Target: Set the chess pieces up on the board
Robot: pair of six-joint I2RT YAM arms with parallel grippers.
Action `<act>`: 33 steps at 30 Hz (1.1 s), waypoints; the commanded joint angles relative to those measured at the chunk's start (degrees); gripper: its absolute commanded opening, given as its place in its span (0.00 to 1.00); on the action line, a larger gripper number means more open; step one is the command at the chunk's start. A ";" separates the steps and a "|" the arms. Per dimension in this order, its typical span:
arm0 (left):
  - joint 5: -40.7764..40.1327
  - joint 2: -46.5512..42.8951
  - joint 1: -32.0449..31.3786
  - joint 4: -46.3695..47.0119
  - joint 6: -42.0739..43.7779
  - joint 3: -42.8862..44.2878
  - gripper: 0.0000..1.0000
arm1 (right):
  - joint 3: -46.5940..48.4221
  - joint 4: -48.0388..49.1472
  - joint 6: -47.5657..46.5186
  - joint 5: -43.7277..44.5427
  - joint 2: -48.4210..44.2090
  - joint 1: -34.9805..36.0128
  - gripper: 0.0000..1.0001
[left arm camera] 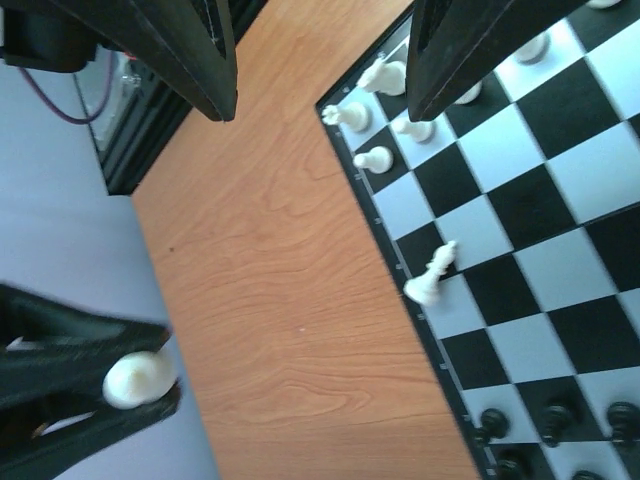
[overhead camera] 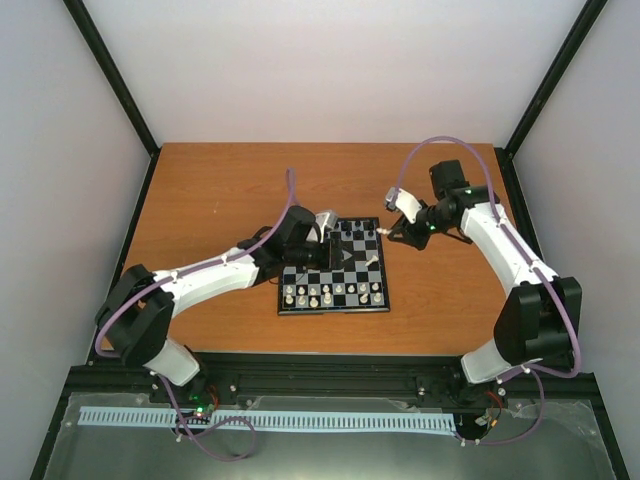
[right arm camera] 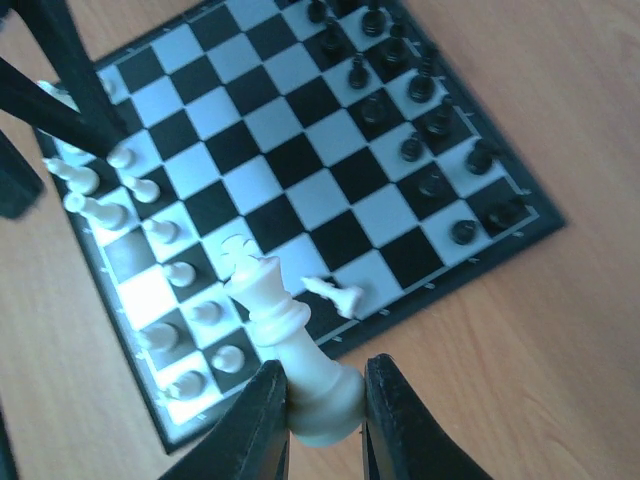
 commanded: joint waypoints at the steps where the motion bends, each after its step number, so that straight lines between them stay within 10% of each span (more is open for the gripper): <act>1: 6.75 1.12 0.20 9.31 -3.11 2.17 0.47 | -2.48 1.80 9.22 -2.52 -0.76 2.84 0.16; 33: 8.49 6.65 -0.07 11.35 -4.08 5.52 0.40 | -5.24 1.37 11.27 -3.16 -1.82 11.03 0.17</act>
